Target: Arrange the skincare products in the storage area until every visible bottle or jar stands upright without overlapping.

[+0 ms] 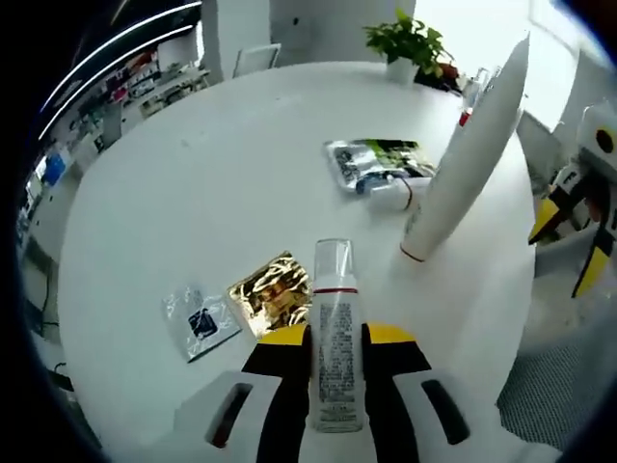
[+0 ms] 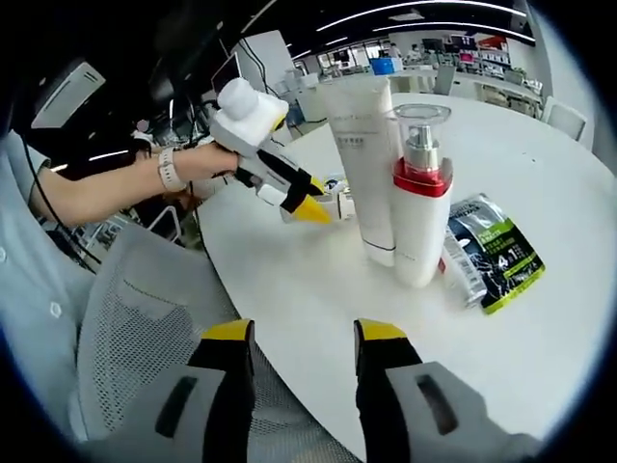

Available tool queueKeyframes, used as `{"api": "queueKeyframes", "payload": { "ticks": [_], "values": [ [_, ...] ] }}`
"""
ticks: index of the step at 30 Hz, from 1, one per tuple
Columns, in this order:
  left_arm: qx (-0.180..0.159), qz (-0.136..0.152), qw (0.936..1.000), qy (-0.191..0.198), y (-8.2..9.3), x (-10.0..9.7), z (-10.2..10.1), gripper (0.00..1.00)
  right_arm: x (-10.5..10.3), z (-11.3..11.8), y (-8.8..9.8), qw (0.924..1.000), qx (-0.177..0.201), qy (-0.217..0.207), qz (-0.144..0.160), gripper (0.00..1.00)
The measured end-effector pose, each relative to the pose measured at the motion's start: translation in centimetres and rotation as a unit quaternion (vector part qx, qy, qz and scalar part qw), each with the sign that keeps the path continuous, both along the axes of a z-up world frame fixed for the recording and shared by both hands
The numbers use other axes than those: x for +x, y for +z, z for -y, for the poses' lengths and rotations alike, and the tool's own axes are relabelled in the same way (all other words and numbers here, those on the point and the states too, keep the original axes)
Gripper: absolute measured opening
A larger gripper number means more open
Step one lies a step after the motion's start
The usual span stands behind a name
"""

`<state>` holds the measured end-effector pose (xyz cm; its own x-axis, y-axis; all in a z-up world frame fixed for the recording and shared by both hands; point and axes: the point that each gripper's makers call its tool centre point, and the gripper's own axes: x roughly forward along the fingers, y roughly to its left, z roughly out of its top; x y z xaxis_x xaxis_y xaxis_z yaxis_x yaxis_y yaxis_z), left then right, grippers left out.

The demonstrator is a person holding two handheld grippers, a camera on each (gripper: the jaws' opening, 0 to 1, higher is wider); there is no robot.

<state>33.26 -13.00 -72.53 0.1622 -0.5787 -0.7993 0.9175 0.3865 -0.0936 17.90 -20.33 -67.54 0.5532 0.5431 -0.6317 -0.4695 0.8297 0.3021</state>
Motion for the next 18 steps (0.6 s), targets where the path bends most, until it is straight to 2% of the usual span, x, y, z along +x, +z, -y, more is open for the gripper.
{"api": "queueKeyframes", "payload": {
  "ticks": [3, 7, 18],
  "values": [
    [-0.013, 0.000, 0.9999, 0.003, 0.4, -0.7, -0.5, 0.16, 0.0, -0.4, -0.3, 1.0000, 0.005, -0.004, -0.003, 0.41],
    [-0.037, -0.014, 0.9991, 0.014, 1.1, -1.7, -0.9, 0.16, 0.0, -0.7, -0.5, 0.9999, 0.011, -0.009, -0.004, 0.41],
    [-0.065, -0.022, 0.9974, 0.022, 2.7, -3.9, -1.7, 0.16, 0.6, -1.1, -0.4, 0.9995, 0.019, -0.024, 0.005, 0.40]
  ]
}}
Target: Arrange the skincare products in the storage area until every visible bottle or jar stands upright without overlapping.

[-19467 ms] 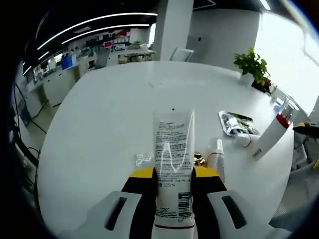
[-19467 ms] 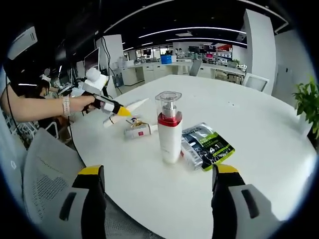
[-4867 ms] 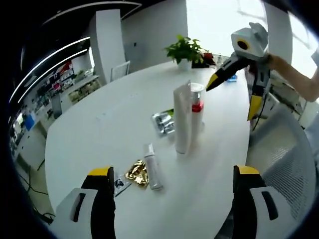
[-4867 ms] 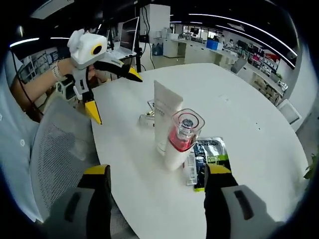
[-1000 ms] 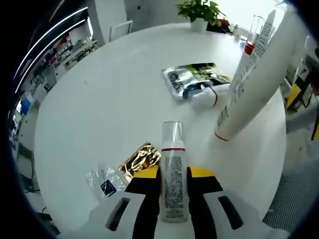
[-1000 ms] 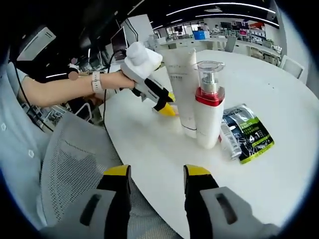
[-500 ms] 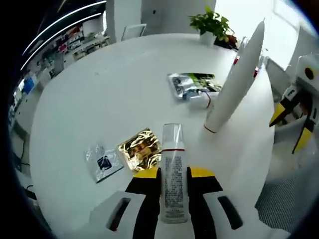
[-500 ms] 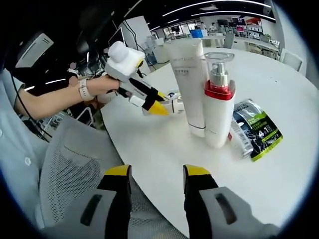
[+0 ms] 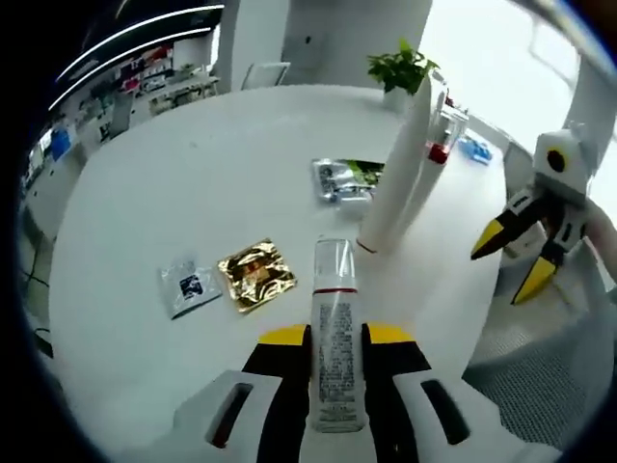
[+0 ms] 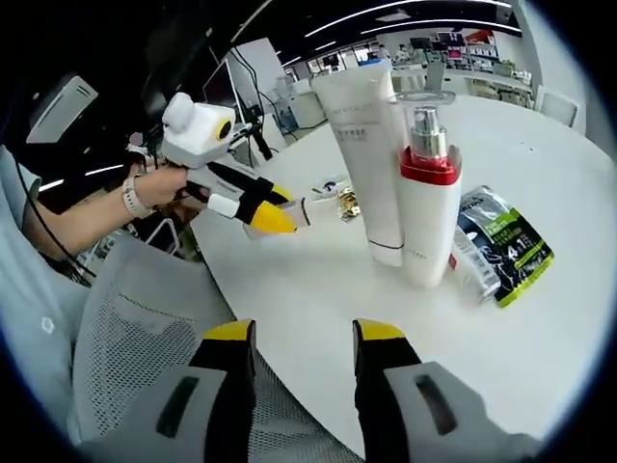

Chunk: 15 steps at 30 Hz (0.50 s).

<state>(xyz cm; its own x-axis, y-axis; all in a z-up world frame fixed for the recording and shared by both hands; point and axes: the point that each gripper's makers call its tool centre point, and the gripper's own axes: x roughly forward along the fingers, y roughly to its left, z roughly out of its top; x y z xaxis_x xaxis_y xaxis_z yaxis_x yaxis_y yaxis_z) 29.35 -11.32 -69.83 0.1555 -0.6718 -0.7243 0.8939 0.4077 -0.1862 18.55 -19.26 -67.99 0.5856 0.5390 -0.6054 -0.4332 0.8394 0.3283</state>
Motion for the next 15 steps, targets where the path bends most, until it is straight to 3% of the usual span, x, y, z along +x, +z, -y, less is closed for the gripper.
{"api": "queueKeyframes", "payload": {
  "ticks": [8, 11, 15],
  "values": [
    [-0.023, 0.016, 0.9996, -0.010, 1.7, -1.8, 0.4, 0.16, 1.3, -0.5, 1.1, 0.9981, 0.047, -0.035, 0.021, 0.40],
    [-0.029, 0.019, 0.9993, -0.014, 2.2, -2.3, 0.5, 0.16, 1.9, -0.9, 1.8, 0.9942, 0.088, -0.055, 0.028, 0.39],
    [-0.045, 0.020, 0.9986, -0.016, 2.8, -3.1, 0.8, 0.16, 2.4, -0.7, 1.9, 0.9938, 0.082, -0.066, 0.036, 0.40]
  ]
}}
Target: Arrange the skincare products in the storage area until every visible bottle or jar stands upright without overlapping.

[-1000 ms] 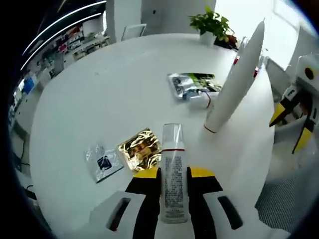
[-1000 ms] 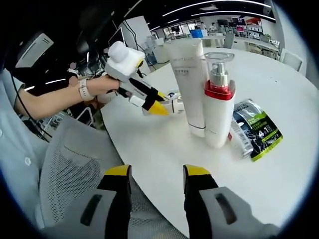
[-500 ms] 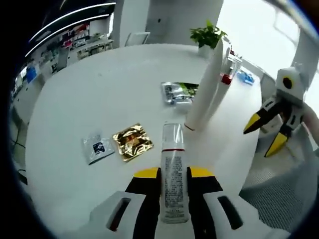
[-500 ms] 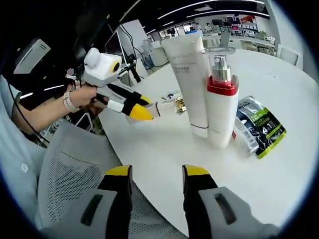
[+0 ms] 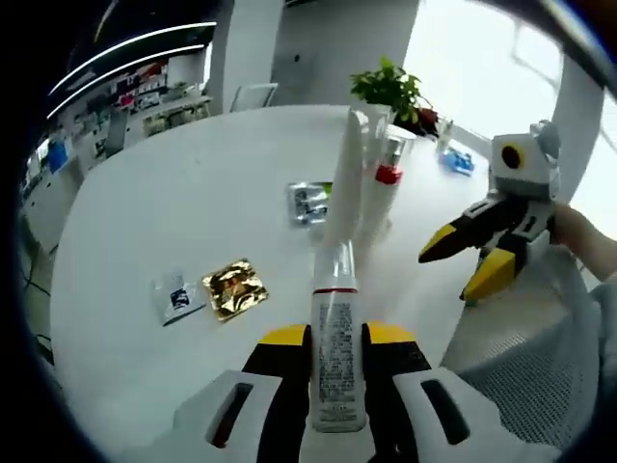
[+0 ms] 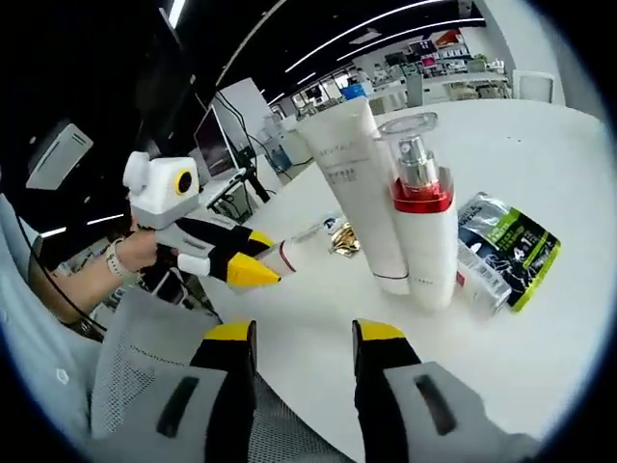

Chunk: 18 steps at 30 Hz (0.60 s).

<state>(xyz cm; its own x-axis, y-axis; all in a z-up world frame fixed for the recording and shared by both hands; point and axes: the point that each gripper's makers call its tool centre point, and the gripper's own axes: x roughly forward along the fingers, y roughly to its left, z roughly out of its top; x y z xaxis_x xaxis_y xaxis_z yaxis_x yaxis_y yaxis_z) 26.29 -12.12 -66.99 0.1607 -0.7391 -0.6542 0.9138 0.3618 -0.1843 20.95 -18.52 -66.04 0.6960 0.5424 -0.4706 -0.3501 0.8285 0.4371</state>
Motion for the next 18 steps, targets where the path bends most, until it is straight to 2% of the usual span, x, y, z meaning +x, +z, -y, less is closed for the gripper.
{"api": "queueKeyframes", "payload": {
  "ticks": [1, 4, 10, 13, 15, 18],
  "values": [
    [-0.002, 0.003, 1.0000, -0.001, 0.1, -0.1, 0.0, 0.16, 0.1, -0.1, 0.1, 1.0000, 0.005, -0.003, 0.002, 0.40],
    [-0.013, -0.002, 0.9999, -0.004, 0.5, -0.6, 0.2, 0.16, 0.5, -0.7, 1.1, 0.9981, 0.060, -0.013, 0.007, 0.39],
    [-0.038, -0.009, 0.9992, -0.002, 1.8, -1.6, 0.5, 0.16, 0.9, -1.2, 1.5, 0.9943, 0.104, -0.024, 0.010, 0.39],
    [-0.058, -0.016, 0.9982, -0.004, 2.6, -2.2, 0.9, 0.16, 1.3, -1.7, 2.4, 0.9859, 0.163, -0.036, 0.013, 0.38],
    [-0.068, -0.022, 0.9974, -0.005, 2.9, -2.5, 1.0, 0.16, 1.5, -1.6, 2.7, 0.9807, 0.189, -0.047, 0.015, 0.38],
    [-0.076, -0.026, 0.9967, -0.007, 3.3, -2.9, 1.3, 0.16, 1.7, -1.4, 2.9, 0.9778, 0.202, -0.054, 0.017, 0.37]
  ]
}}
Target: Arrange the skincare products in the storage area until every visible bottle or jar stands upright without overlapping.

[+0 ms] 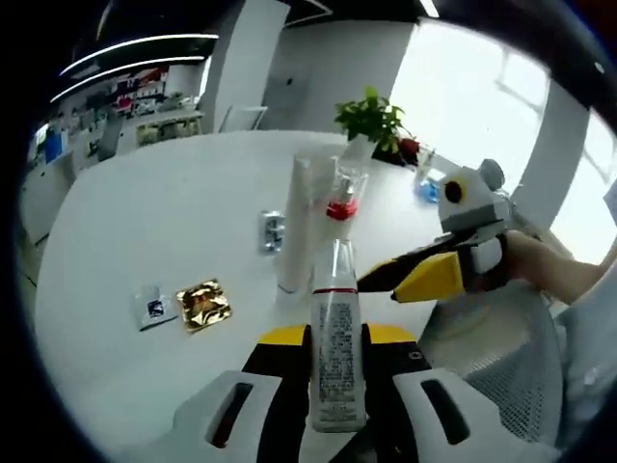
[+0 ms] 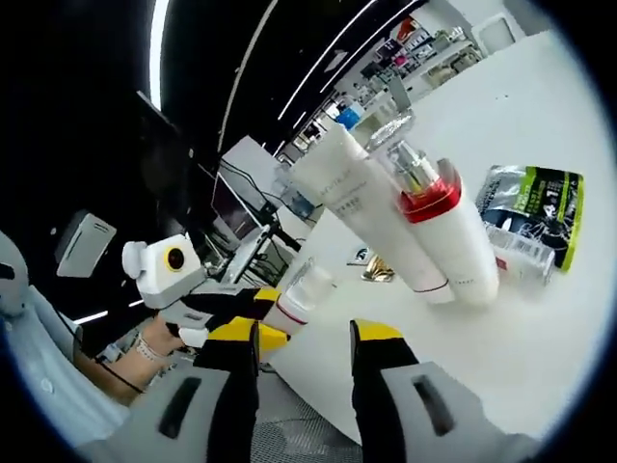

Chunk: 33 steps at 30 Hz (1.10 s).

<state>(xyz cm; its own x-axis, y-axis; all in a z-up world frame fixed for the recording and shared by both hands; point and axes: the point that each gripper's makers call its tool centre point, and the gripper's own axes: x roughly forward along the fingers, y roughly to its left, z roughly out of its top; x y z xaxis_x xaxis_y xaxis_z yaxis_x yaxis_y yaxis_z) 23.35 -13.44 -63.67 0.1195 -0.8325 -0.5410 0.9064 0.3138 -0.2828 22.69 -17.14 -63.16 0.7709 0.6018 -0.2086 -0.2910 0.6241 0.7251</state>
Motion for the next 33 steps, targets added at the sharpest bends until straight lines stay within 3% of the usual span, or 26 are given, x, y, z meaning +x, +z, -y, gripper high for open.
{"api": "queueKeyframes", "payload": {
  "ticks": [4, 10, 15, 21, 33],
  "values": [
    [-0.010, -0.006, 0.9999, -0.008, 0.4, -0.8, 0.5, 0.16, 0.3, 0.2, 0.7, 0.9993, 0.034, -0.011, 0.008, 0.37],
    [-0.020, -0.009, 0.9995, -0.020, 1.0, -1.6, 1.0, 0.16, 0.4, 0.3, 0.9, 0.9983, 0.056, -0.016, 0.009, 0.35],
    [-0.050, -0.031, 0.9980, -0.024, 2.0, -2.2, 1.7, 0.16, 0.5, 0.5, 1.7, 0.9942, 0.103, -0.024, 0.018, 0.33],
    [-0.062, -0.044, 0.9966, -0.032, 2.5, -2.8, 2.1, 0.16, 0.5, 1.2, 2.9, 0.9881, 0.146, -0.034, 0.032, 0.29],
    [-0.068, -0.049, 0.9952, -0.050, 2.5, -3.5, 2.6, 0.16, 0.2, 1.3, 3.7, 0.9860, 0.159, -0.028, 0.041, 0.23]
  ]
}}
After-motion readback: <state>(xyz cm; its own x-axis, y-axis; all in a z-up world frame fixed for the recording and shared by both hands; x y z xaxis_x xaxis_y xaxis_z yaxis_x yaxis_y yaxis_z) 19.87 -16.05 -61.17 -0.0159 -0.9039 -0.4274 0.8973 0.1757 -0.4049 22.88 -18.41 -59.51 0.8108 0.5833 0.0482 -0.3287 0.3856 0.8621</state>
